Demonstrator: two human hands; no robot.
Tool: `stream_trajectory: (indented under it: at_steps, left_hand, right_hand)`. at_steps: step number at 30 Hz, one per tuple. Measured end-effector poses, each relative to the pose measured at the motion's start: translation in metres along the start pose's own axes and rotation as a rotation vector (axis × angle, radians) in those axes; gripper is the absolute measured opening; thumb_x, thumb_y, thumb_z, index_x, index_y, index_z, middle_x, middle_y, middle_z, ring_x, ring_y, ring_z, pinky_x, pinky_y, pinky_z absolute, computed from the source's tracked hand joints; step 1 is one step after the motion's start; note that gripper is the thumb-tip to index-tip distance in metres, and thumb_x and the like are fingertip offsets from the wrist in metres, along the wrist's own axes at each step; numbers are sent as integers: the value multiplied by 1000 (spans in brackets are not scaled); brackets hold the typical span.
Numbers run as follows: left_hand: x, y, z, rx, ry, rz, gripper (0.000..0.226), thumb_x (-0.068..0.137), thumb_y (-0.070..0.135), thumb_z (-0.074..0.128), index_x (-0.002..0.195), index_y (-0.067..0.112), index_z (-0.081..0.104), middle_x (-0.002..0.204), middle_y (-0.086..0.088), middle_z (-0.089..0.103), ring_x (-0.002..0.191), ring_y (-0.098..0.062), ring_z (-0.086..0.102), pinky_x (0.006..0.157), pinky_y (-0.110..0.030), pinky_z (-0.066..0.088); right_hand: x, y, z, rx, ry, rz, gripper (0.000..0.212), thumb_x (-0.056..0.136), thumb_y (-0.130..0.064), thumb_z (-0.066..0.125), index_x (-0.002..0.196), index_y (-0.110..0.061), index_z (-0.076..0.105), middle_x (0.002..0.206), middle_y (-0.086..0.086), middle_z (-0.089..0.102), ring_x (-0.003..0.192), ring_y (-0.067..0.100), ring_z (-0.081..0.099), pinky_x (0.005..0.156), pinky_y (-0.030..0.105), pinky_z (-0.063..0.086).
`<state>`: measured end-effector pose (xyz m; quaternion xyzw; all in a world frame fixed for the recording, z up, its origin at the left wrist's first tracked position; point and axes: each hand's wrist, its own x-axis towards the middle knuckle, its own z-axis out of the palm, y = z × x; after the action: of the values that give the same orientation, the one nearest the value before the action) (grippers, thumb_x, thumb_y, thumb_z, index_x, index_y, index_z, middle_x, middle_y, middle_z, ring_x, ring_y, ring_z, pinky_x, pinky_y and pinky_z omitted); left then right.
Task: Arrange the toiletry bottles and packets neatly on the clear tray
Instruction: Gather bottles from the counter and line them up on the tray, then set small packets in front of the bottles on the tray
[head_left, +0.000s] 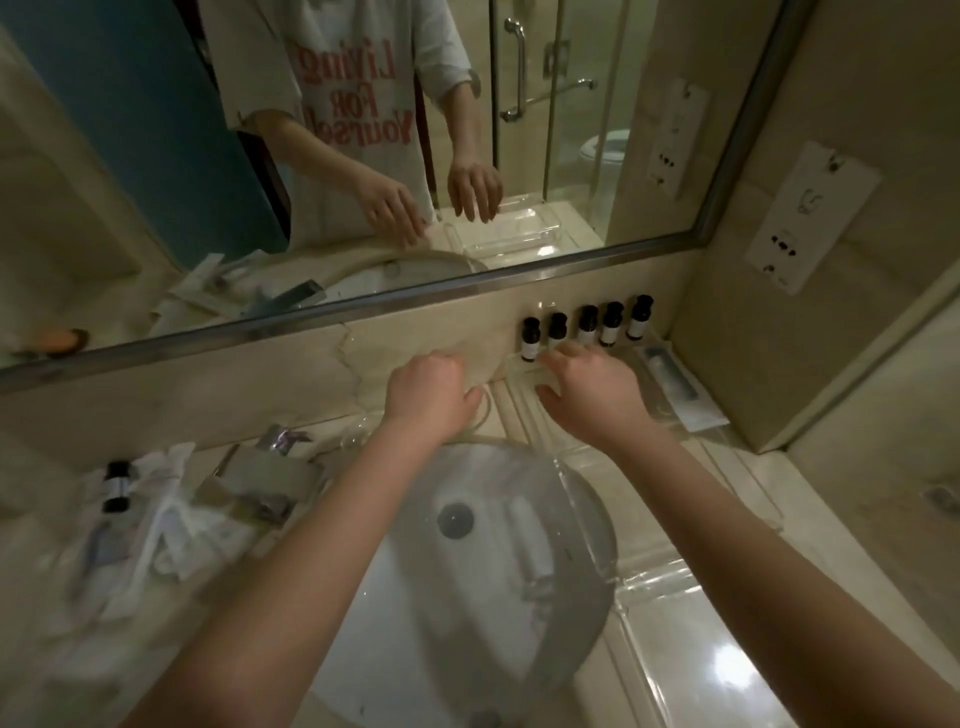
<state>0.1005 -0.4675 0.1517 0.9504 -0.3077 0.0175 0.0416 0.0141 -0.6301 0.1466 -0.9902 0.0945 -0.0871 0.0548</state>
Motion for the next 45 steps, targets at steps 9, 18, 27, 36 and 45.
stream_trajectory:
  at_steps: [9,18,27,36,45]
  left_hand:
    - [-100,-69,-16,-50,16,-108,35,86,39,53,104,10,60,109,-14,63,101,-33,59,79,-37,46]
    - [-211,-178,-3,-126,-18,-330,35,88,36,52,114,13,59,114,-12,61,105,-31,58,83,-37,48]
    - [-312,-281,30,-175,-187,-616,43,88,39,55,121,11,58,120,-12,61,108,-31,57,88,-39,49]
    - [-371,-300,69,-218,-371,-607,36,82,38,63,111,16,60,114,-5,55,102,-21,51,88,-33,45]
    - [-406,-283,90,-225,-576,-614,30,78,38,67,100,18,59,107,-2,60,97,-20,59,78,-31,47]
  right_hand:
    - [-49,-97,0,54,-42,-79,35,90,-35,51,121,-22,57,118,1,62,106,23,57,78,34,50]
    - [-74,-229,33,123,-159,-272,38,91,-36,50,125,-21,55,120,2,60,109,26,56,79,34,47]
    - [-98,-336,93,144,-390,-430,36,91,-34,49,124,-20,54,118,4,59,106,25,57,83,35,50]
    - [-123,-376,155,-80,-666,-729,64,87,-17,56,145,-21,30,149,9,32,137,30,30,101,41,37]
    - [-119,-398,181,-257,-592,-862,61,84,-38,62,138,-20,40,138,10,37,123,29,37,99,39,35]
